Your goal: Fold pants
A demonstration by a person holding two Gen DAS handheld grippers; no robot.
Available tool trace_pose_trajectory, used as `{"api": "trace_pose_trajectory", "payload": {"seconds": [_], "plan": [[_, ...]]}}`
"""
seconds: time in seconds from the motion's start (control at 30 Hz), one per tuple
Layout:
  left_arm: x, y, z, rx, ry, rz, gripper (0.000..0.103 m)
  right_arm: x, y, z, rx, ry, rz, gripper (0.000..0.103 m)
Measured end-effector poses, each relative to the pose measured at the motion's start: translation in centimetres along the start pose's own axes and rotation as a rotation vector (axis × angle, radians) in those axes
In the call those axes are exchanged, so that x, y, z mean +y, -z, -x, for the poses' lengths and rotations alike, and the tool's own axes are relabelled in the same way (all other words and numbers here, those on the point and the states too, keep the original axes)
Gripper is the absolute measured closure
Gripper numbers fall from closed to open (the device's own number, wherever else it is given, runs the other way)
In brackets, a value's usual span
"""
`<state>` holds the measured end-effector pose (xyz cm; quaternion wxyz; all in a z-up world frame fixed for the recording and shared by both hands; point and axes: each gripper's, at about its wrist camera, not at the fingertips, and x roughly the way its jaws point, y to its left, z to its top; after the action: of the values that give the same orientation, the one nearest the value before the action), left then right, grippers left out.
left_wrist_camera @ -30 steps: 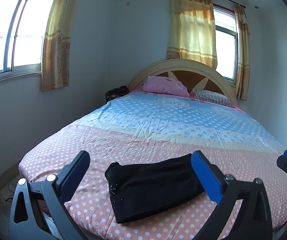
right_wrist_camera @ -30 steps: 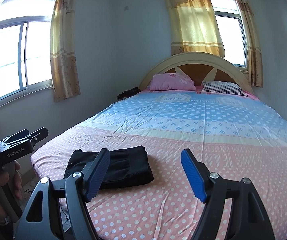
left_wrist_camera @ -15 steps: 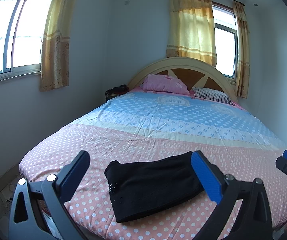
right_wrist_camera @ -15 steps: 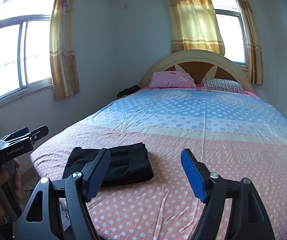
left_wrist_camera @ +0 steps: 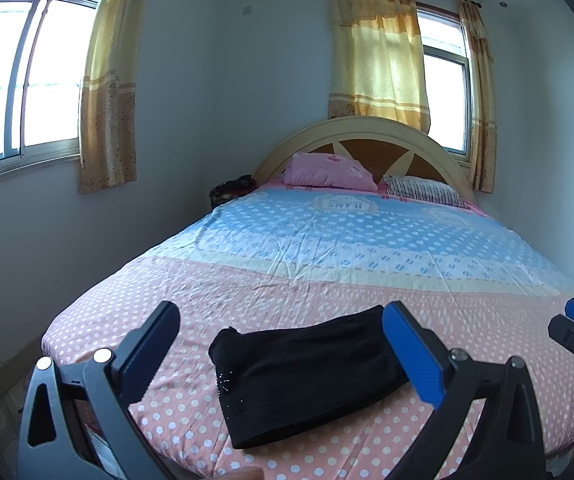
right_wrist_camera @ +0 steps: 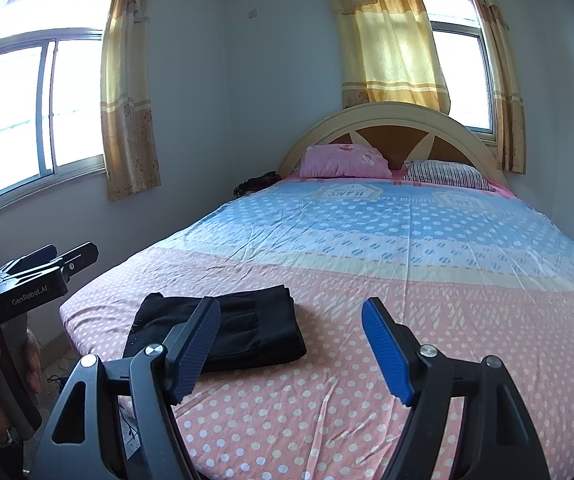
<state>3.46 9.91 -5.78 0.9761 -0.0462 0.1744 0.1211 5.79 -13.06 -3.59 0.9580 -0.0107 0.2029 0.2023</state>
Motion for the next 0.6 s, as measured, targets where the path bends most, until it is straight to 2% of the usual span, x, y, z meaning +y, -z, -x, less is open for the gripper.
{"api": "trace_pose_trajectory", "payload": {"seconds": [0.6], "plan": [[-0.03,0.12,-0.21,-0.014,-0.025,-0.001,0.000,0.63,0.67,0.06,0.017,-0.012,0.034,0.029]]}}
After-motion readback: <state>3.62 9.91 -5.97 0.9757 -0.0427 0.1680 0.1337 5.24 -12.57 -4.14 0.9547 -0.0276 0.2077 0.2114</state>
